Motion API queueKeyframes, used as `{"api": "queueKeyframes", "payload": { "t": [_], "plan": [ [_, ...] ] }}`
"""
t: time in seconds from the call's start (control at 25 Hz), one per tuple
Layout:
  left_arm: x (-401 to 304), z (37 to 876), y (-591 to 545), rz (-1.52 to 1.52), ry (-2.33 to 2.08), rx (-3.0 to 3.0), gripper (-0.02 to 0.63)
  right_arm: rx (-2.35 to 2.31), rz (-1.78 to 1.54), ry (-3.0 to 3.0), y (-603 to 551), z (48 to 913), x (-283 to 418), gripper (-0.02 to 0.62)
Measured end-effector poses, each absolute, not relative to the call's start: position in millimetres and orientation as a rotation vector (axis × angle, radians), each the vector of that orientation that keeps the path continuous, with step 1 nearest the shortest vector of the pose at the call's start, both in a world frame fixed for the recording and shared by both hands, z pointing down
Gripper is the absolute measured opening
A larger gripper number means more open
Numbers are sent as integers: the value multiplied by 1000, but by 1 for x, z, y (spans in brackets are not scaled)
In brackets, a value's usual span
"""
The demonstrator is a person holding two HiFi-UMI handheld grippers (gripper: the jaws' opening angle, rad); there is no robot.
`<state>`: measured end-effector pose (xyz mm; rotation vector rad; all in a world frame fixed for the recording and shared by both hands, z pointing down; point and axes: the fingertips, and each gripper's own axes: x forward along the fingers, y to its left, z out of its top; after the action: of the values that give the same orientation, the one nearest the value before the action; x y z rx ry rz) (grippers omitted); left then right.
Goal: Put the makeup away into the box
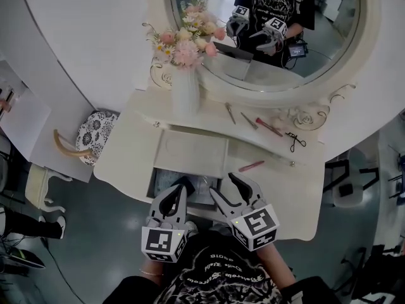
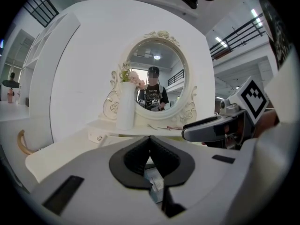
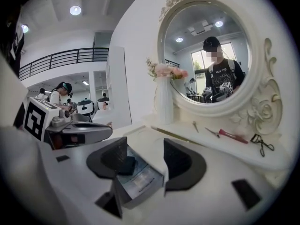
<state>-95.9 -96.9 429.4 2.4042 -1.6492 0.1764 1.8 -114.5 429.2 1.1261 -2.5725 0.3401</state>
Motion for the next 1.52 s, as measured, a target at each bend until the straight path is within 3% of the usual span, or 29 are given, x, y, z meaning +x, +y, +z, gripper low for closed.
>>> {"api": "queueKeyframes", "payload": {
  "t": [0.84,1.52],
  "plan": [
    [-76,434,-98,138,-1623,2386,15,1248,253,-2576,-119,422,41,54],
    [-72,430,-97,161,-1630,2406,15,1277,227,-2606,-113,422,50,9]
  ]
}}
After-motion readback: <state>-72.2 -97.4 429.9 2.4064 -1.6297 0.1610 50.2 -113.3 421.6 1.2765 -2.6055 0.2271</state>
